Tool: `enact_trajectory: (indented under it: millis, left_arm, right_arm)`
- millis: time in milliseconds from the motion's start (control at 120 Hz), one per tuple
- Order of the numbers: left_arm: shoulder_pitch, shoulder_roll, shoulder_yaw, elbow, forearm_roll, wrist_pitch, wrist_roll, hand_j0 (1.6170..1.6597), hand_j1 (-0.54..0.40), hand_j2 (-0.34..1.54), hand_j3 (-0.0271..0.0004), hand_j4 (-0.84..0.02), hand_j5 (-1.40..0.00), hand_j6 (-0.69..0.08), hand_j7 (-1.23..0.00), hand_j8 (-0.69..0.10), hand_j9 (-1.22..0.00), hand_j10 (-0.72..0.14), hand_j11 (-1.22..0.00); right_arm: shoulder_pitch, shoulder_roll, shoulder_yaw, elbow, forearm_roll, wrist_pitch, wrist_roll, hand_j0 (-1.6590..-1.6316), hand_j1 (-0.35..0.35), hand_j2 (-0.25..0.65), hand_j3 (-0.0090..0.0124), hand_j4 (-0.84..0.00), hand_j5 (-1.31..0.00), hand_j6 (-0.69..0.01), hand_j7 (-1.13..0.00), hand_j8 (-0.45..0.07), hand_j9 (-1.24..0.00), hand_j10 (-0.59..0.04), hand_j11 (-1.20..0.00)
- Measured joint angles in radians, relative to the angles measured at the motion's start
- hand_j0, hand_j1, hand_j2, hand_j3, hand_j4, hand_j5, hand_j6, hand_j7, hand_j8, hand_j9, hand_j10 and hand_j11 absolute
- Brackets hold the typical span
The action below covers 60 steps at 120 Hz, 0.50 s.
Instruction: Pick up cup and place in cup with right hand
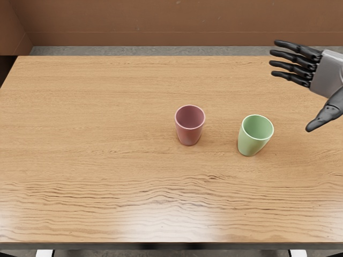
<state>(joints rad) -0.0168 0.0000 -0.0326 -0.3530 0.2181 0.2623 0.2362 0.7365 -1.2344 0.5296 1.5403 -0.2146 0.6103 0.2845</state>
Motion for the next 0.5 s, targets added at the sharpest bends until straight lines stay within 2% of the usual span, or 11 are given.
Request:
enact_trajectory:
  millis: [167,200,225,250,342,408,500]
  left_arm:
    - [0.0,0.0,0.0,0.0,0.0,0.0,0.0,1.6581,0.349,0.0,-0.0002,0.0,0.0,0.0,0.0,0.0,0.0,0.0,0.0]
    - [0.0,0.0,0.0,0.0,0.0,0.0,0.0,1.6581,0.349,0.0,-0.0002,0.0,0.0,0.0,0.0,0.0,0.0,0.0,0.0]
    - [0.0,0.0,0.0,0.0,0.0,0.0,0.0,1.6581,0.349,0.0,-0.0002,0.0,0.0,0.0,0.0,0.0,0.0,0.0,0.0]
    - [0.0,0.0,0.0,0.0,0.0,0.0,0.0,1.6581,0.349,0.0,-0.0002,0.0,0.0,0.0,0.0,0.0,0.0,0.0,0.0]
    - [0.0,0.0,0.0,0.0,0.0,0.0,0.0,1.6581,0.349,0.0,-0.0002,0.0,0.0,0.0,0.0,0.0,0.0,0.0,0.0]
    - [0.0,0.0,0.0,0.0,0.0,0.0,0.0,1.6581,0.349,0.0,-0.0001,0.0,0.0,0.0,0.0,0.0,0.0,0.0,0.0]
    - [0.0,0.0,0.0,0.0,0.0,0.0,0.0,1.6581,0.349,0.0,-0.0001,0.0,0.0,0.0,0.0,0.0,0.0,0.0,0.0]
  right_arm:
    - [0.009,0.021,0.003,-0.002,-0.002,0.0,-0.004,-1.6581,-0.349,0.005,0.0,0.0,0.0,0.001,0.0,0.0,0.0,0.0,0.0]
    - [0.024,0.043,0.004,-0.004,-0.004,0.0,-0.013,-1.6581,-0.349,0.005,0.0,0.0,0.0,0.001,0.0,0.0,0.0,0.0,0.0]
    - [0.04,0.06,0.004,-0.005,-0.006,0.0,-0.034,-1.6581,-0.349,0.005,0.0,0.0,0.0,0.001,0.0,0.0,0.0,0.0,0.0]
    - [0.056,0.084,0.004,-0.006,-0.007,0.0,-0.072,-1.6581,-0.349,0.004,0.0,0.0,0.0,0.001,0.0,0.0,0.0,0.0,0.0]
    - [0.122,0.178,0.005,-0.009,-0.009,0.0,-0.265,-1.6581,-0.349,0.004,0.0,0.0,0.0,0.0,0.0,0.0,0.0,0.0,0.0]
    - [0.163,0.222,0.006,-0.009,-0.01,0.0,-0.389,-1.6581,-0.349,0.003,0.0,0.0,0.0,0.0,0.0,0.0,0.0,0.0,0.0]
    - [0.252,0.297,0.006,-0.008,-0.014,-0.002,-0.582,-1.6581,-0.349,0.003,0.0,0.0,0.0,0.0,0.0,0.0,0.0,0.0,0.0]
